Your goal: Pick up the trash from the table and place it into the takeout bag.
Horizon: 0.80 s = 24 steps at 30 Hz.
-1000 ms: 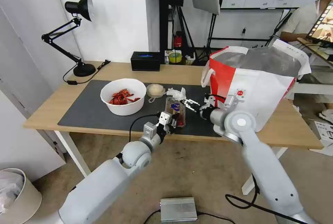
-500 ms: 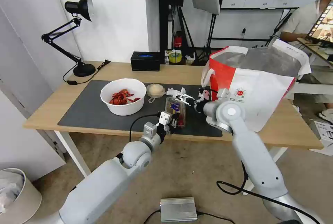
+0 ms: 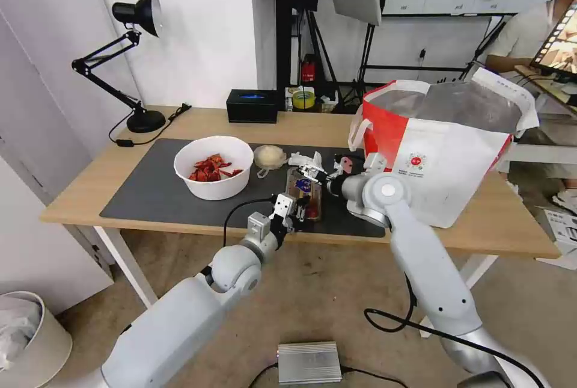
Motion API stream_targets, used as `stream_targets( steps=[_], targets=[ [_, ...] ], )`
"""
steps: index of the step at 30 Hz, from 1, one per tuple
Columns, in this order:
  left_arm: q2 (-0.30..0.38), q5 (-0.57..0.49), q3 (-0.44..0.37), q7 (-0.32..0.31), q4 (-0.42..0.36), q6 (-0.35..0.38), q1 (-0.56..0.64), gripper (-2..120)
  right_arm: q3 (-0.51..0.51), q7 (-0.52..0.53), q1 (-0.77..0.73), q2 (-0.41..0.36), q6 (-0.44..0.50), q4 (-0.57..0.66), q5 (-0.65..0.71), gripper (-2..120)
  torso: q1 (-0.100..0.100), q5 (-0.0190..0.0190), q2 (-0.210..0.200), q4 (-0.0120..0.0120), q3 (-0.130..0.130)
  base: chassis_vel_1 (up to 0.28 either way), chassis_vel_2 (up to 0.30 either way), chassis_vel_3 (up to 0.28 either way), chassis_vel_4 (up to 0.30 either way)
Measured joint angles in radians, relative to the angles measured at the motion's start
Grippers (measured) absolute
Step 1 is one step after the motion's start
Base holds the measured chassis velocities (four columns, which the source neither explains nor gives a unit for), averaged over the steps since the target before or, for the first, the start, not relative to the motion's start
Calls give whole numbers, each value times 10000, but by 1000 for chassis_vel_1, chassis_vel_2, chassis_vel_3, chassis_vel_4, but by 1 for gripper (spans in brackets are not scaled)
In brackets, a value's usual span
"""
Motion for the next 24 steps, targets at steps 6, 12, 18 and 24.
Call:
stream_targets(
  steps=[6,12,18,24],
  targets=[
    [-57,3,2,-7,1,-22,-3,0,-39,12,25,75,-37,-139,-127,100,0,1,0,0,0,0,0,0,0],
    [-122,1,32,-15,23,-34,-33,0,-43,-83,26,98,-69,-202,-133,100,0,1,-1,0,0,0,0,0,0],
    [-169,-12,57,-43,42,-38,-75,0,-50,-156,92,190,-116,-230,-128,100,0,0,0,0,0,0,0,0,0],
    [-170,-17,57,-60,26,-40,-55,0,-92,-144,160,318,-134,-399,-140,100,-1,1,-1,0,0,0,0,0,0]
  ],
)
